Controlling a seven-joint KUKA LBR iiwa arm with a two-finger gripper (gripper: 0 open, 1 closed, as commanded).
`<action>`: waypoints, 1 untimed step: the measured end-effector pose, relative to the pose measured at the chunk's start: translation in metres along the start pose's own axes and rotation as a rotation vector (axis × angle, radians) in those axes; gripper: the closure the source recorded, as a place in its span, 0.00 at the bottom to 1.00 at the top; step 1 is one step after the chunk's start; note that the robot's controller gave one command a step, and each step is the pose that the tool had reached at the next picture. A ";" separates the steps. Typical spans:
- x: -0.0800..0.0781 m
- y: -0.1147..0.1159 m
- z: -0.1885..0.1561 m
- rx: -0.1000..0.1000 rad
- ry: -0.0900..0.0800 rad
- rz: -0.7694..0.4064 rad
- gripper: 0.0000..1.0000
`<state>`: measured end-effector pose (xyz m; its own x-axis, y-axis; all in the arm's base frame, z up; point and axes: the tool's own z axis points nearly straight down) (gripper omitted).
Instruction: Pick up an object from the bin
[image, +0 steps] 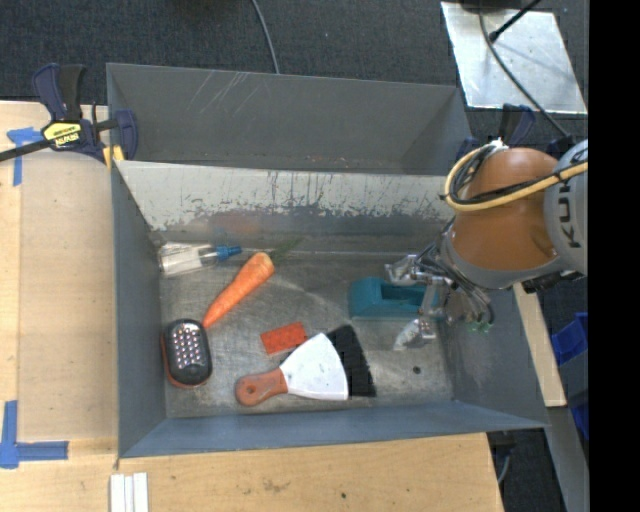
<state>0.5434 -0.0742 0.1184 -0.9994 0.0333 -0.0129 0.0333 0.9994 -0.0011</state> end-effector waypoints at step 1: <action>-0.002 0.001 0.008 0.000 -0.002 0.006 1.00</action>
Offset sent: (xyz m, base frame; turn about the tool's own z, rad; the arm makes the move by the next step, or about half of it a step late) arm 0.0000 0.0000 0.0000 0.0000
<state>0.5457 -0.0729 0.1103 -0.9991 0.0394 -0.0144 0.0394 0.9992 -0.0010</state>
